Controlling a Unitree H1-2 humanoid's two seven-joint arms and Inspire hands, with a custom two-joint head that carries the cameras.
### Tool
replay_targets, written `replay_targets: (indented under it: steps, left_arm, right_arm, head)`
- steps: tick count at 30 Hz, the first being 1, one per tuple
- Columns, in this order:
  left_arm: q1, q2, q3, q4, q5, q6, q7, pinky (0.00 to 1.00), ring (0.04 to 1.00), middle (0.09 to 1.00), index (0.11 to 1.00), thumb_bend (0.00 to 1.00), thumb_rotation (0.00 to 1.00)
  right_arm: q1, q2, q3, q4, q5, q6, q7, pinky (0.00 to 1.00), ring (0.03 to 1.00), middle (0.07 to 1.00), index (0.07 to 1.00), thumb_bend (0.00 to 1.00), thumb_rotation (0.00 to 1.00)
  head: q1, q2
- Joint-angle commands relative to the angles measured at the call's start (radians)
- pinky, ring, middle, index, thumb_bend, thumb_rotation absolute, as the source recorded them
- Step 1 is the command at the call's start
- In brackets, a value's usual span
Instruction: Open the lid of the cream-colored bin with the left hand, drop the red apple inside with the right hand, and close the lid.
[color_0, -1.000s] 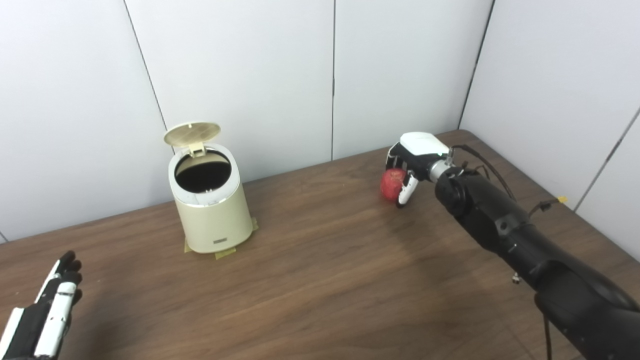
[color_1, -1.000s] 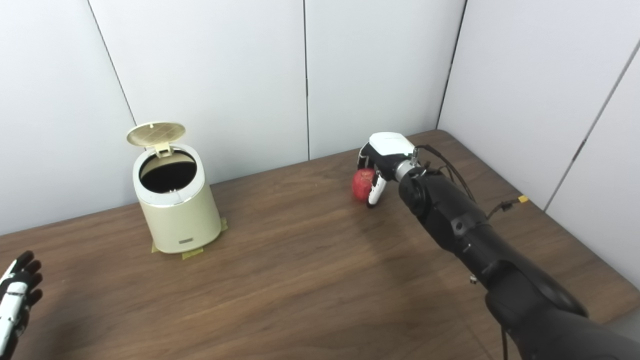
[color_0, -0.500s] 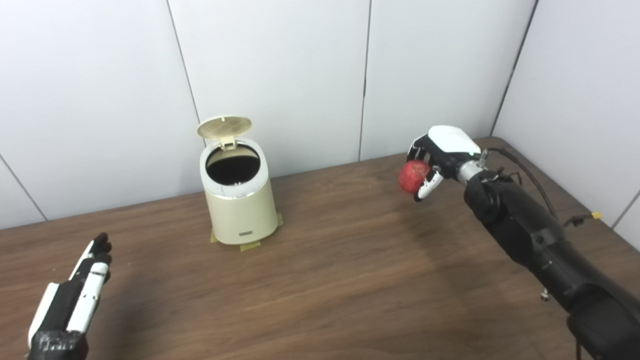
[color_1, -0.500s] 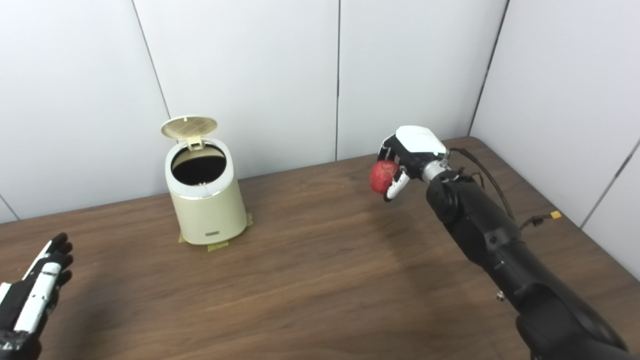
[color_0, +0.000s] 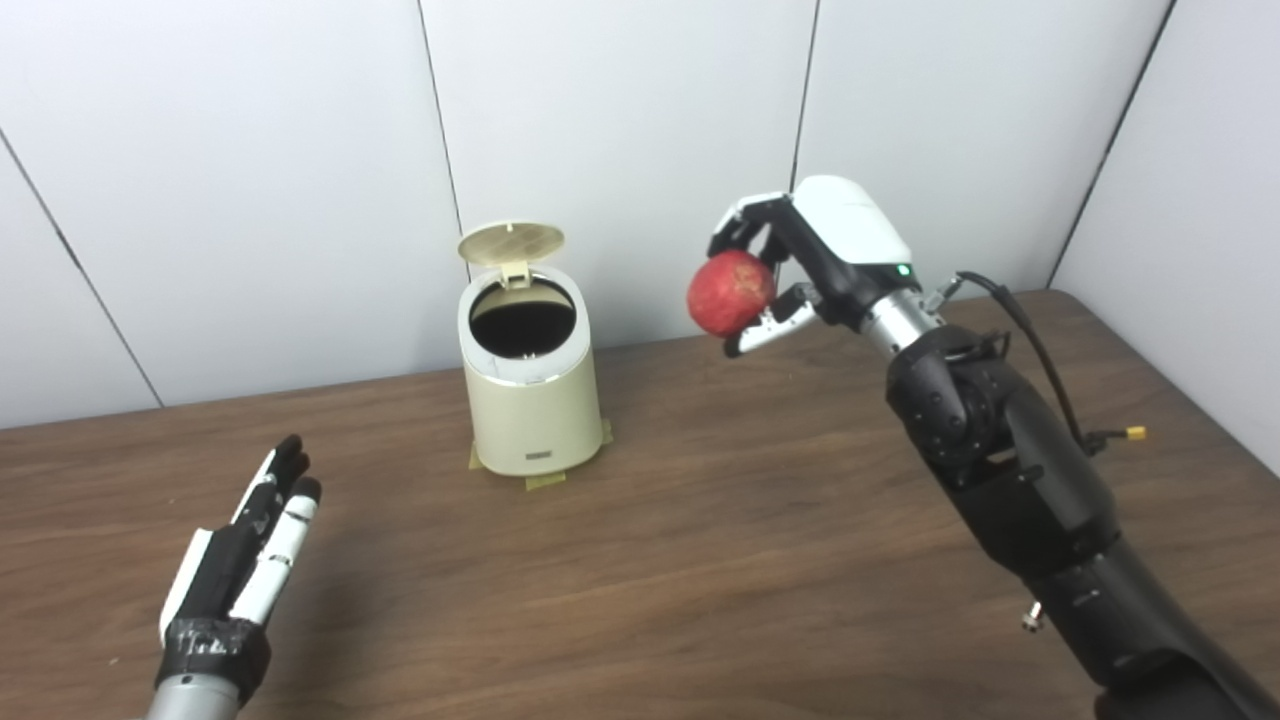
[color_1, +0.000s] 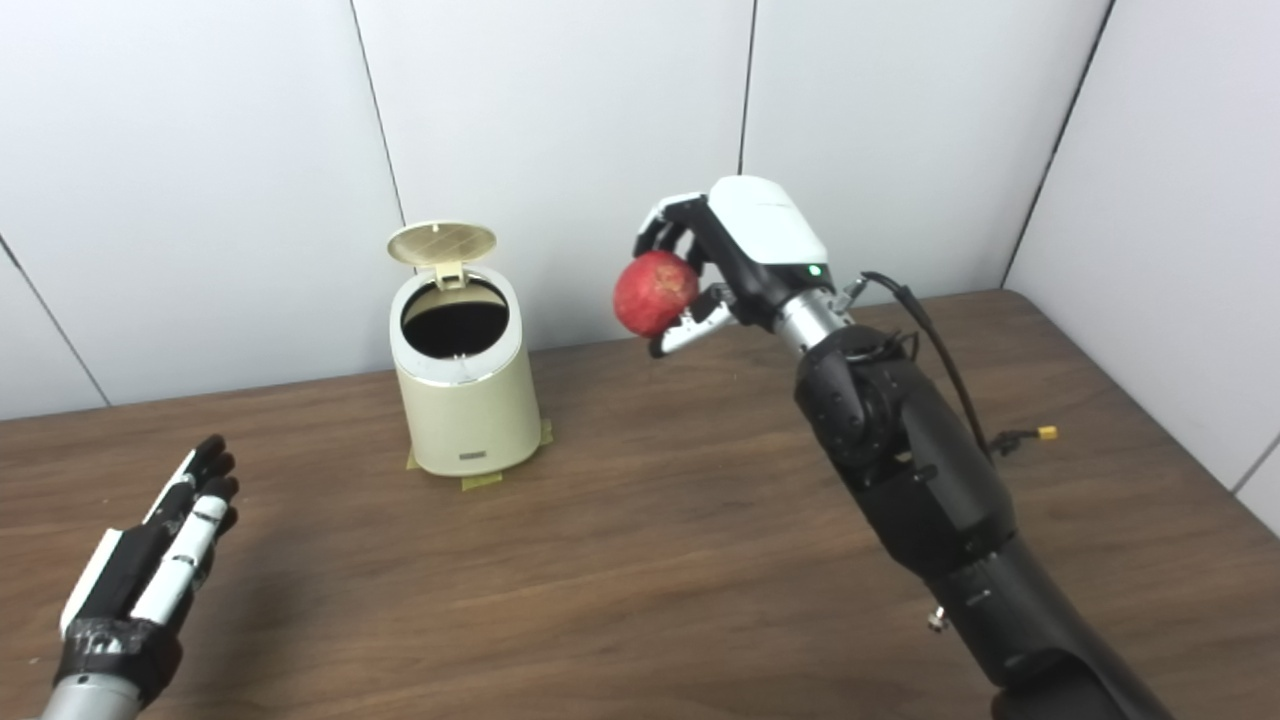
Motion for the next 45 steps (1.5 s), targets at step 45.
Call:
replay_targets:
  steps: [45]
  left_arm:
    - [-0.001, -0.201, -0.097, -0.043, 0.086, -0.113, 0.146, 0.96, 0.953, 0.955, 0.996, 0.45, 0.78]
  right_arm:
    - [-0.376, 0.237, 0.119, 0.578, -0.038, -0.210, -0.184, 0.35, 0.399, 0.495, 0.499, 0.50, 0.00]
  head:
    - [0.145, -0.022]
